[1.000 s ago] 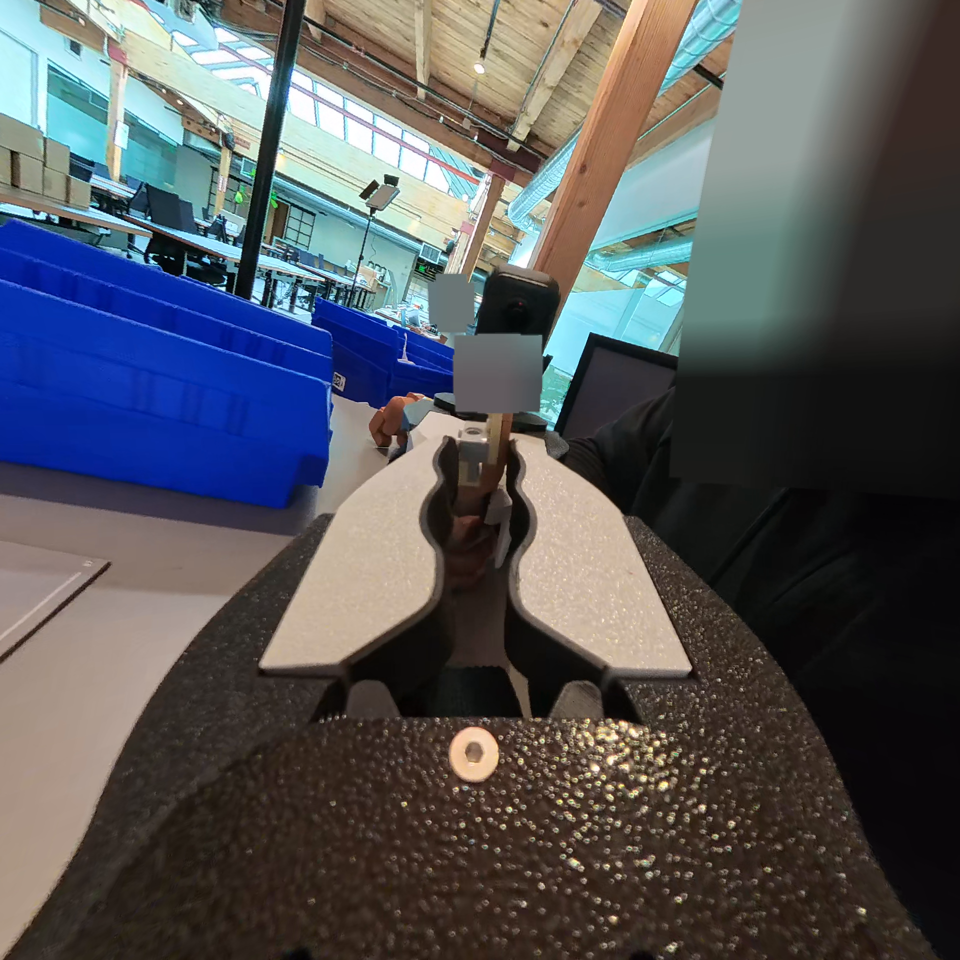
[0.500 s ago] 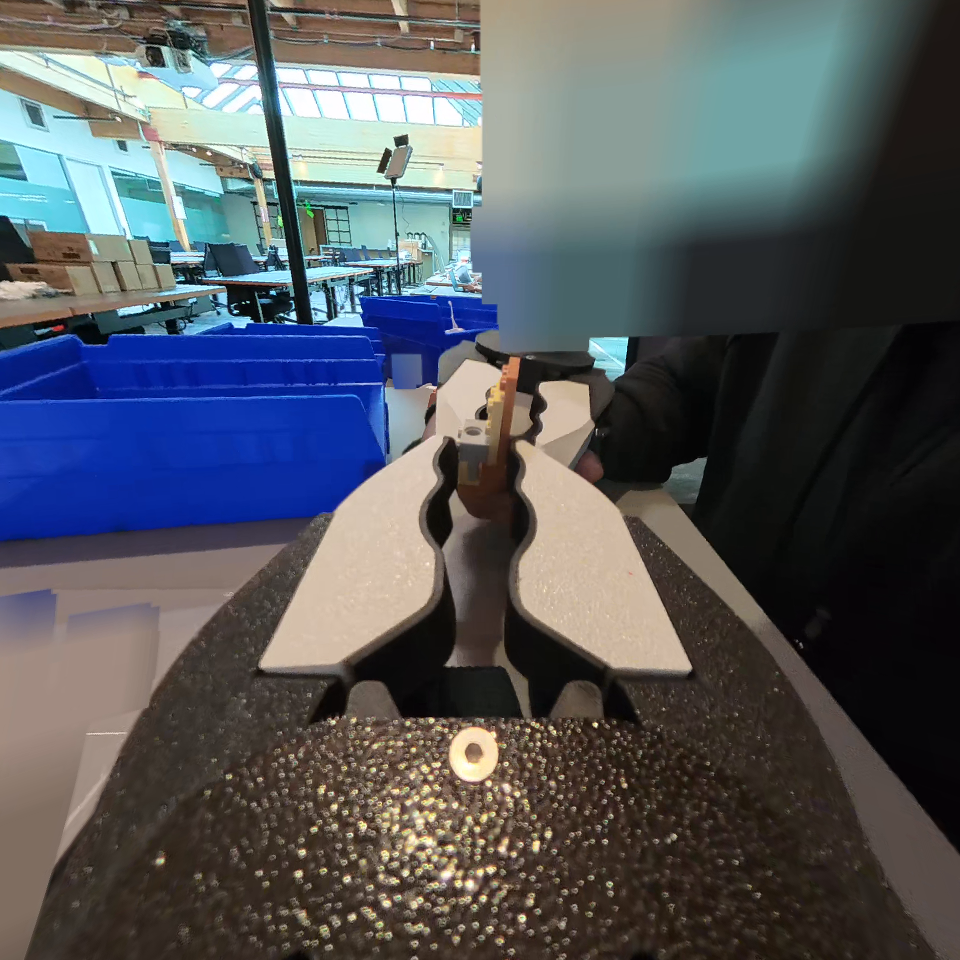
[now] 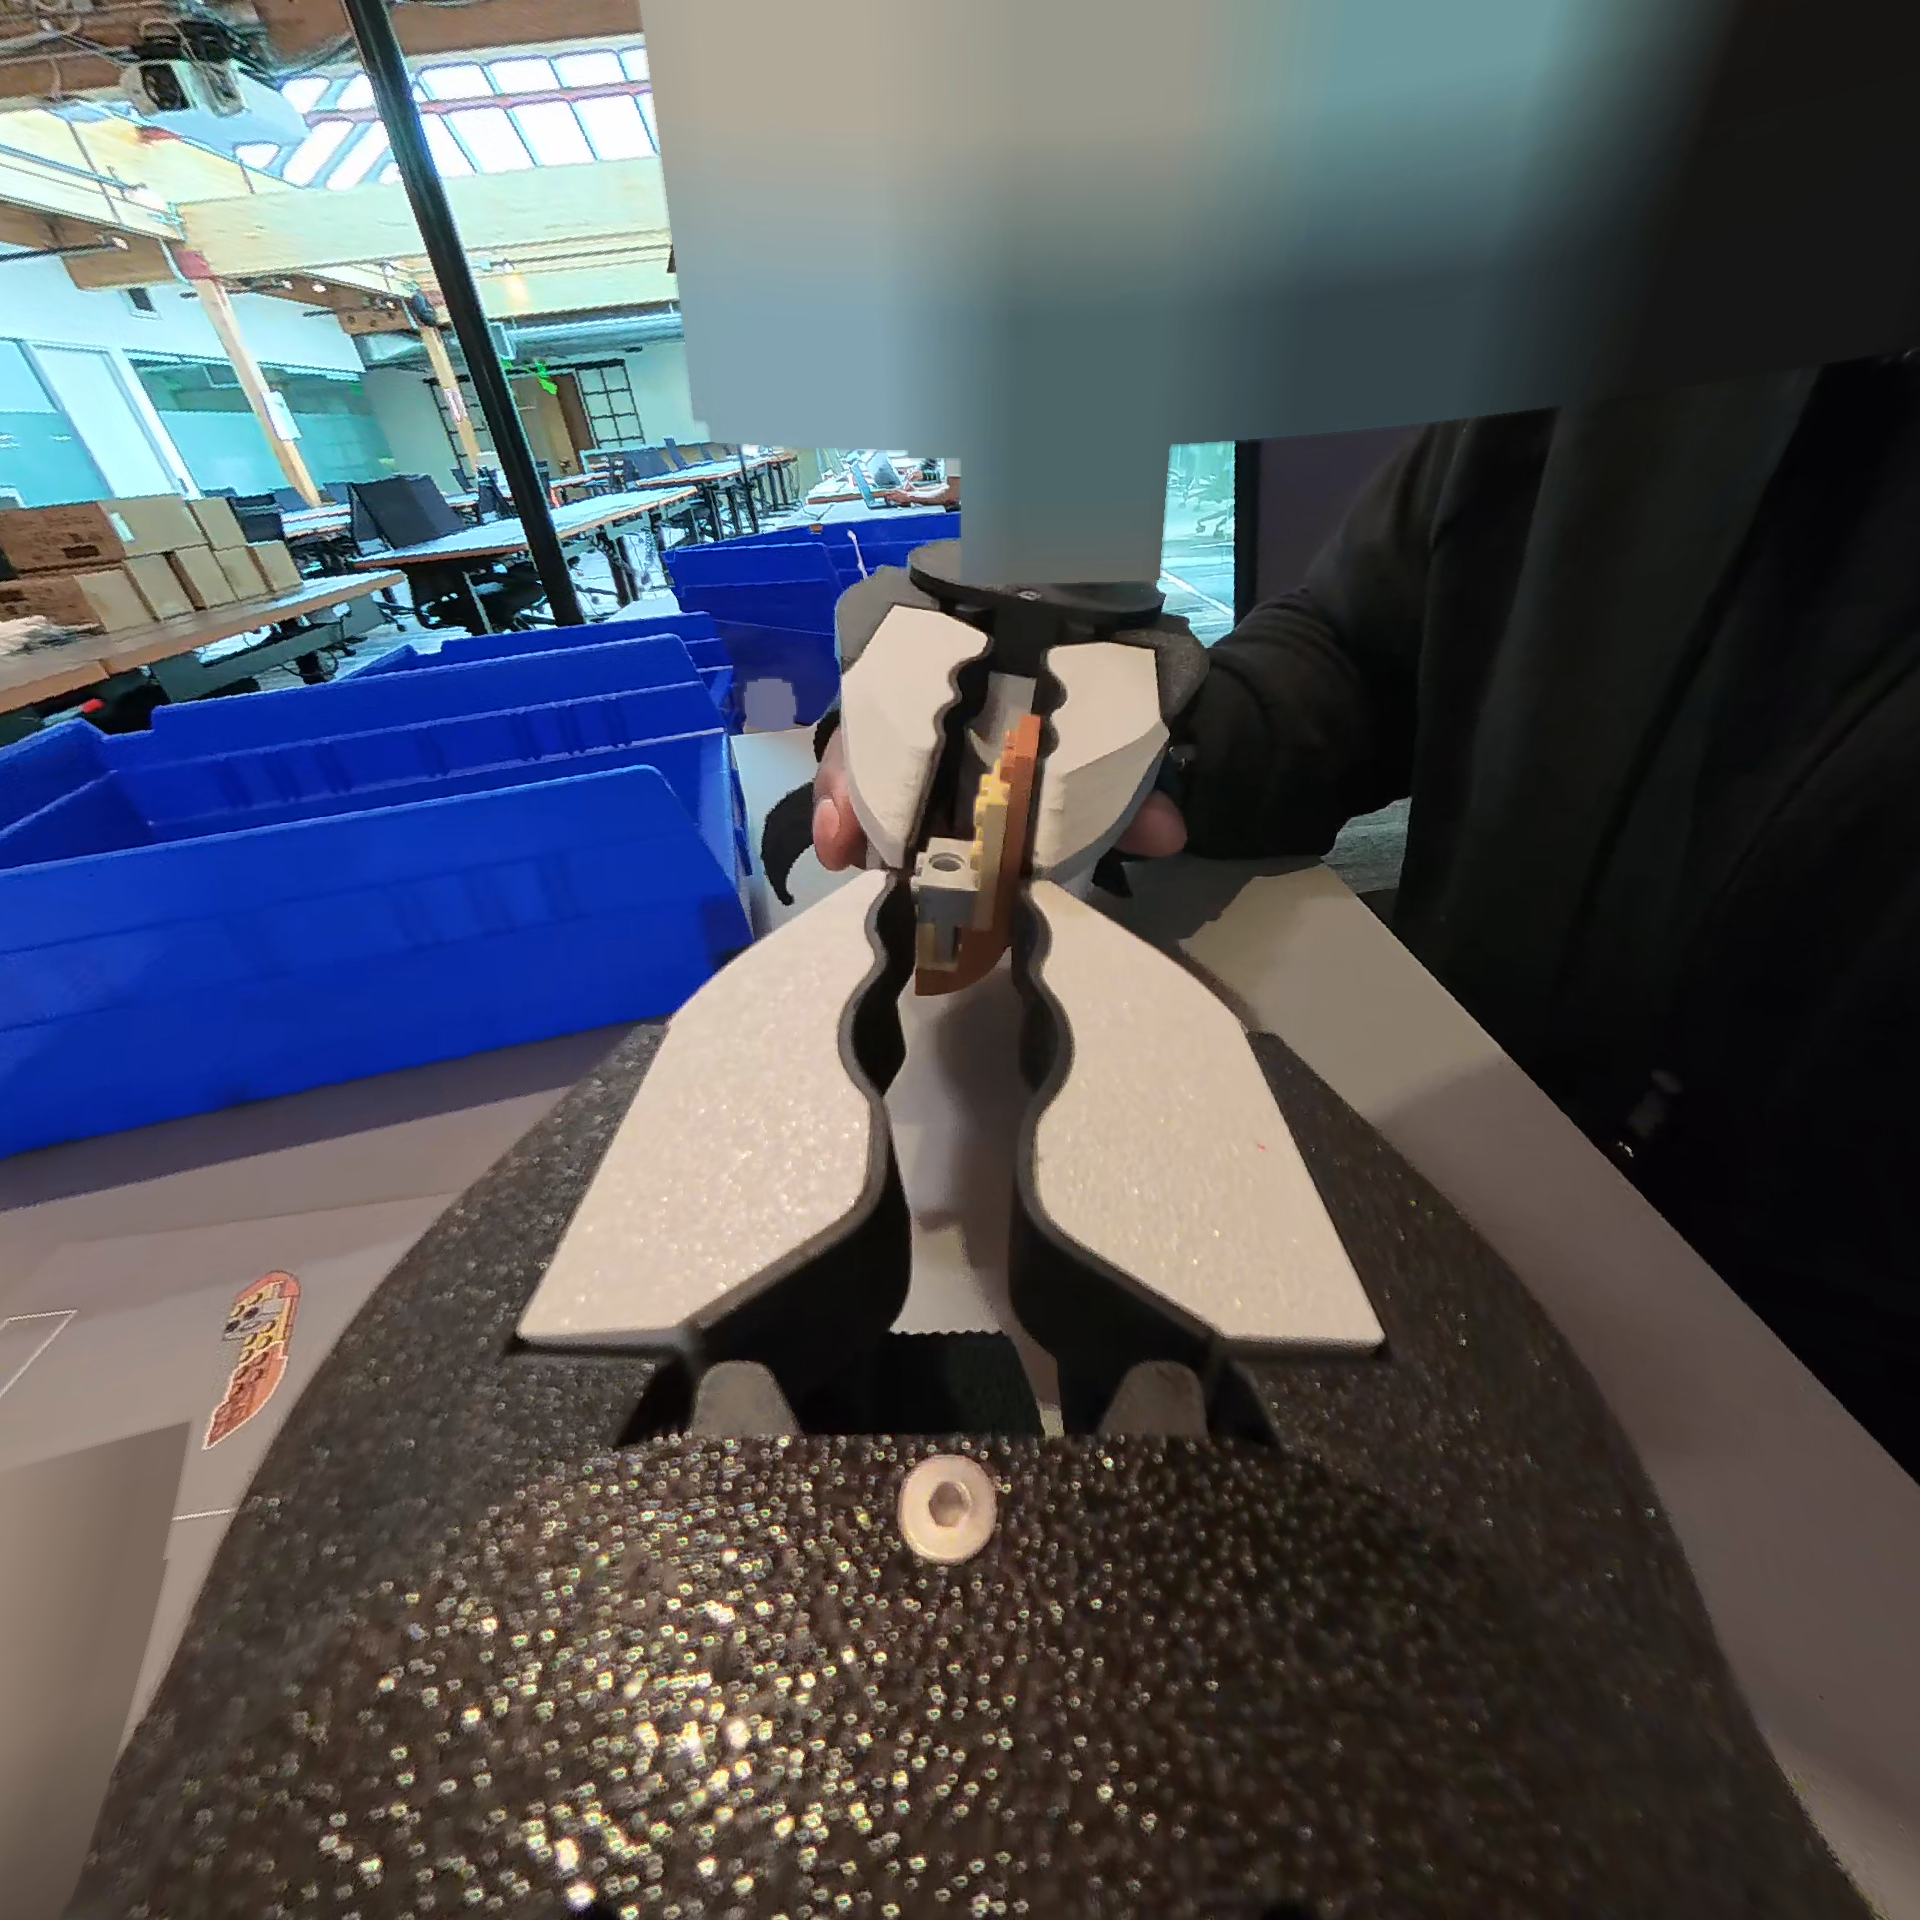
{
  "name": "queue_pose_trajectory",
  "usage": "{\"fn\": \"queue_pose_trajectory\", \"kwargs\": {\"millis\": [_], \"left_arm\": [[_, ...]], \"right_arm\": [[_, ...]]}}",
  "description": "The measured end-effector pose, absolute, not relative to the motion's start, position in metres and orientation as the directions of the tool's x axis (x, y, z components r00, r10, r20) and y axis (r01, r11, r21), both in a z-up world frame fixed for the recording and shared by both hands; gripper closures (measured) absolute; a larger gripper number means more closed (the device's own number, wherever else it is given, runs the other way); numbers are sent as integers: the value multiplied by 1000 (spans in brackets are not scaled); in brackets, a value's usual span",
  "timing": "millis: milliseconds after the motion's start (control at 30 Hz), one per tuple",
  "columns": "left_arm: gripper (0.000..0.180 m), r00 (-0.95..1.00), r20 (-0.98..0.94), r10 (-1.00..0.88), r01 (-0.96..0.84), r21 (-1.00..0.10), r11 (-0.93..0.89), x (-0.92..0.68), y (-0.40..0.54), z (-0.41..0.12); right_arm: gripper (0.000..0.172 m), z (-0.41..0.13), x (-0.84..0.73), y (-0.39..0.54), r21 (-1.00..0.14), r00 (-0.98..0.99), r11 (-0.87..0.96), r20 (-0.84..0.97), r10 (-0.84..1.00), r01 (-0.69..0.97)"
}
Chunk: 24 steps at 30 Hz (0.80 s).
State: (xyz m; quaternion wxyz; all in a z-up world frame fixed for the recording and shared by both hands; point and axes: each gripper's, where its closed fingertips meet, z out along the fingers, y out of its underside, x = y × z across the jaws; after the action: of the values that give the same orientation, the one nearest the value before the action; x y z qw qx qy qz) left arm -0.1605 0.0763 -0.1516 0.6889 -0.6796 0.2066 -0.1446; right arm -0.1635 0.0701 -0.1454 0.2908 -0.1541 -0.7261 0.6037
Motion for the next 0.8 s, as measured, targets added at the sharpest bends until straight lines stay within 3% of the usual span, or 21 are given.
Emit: {"fn": "queue_pose_trajectory", "kwargs": {"millis": [800], "left_arm": [[163, 878, -75, -472, -82, -997, 4, -159, 80, -155]], "right_arm": [[154, -150, -163, 73, -970, -788, 224, 212, 578, -97]]}}
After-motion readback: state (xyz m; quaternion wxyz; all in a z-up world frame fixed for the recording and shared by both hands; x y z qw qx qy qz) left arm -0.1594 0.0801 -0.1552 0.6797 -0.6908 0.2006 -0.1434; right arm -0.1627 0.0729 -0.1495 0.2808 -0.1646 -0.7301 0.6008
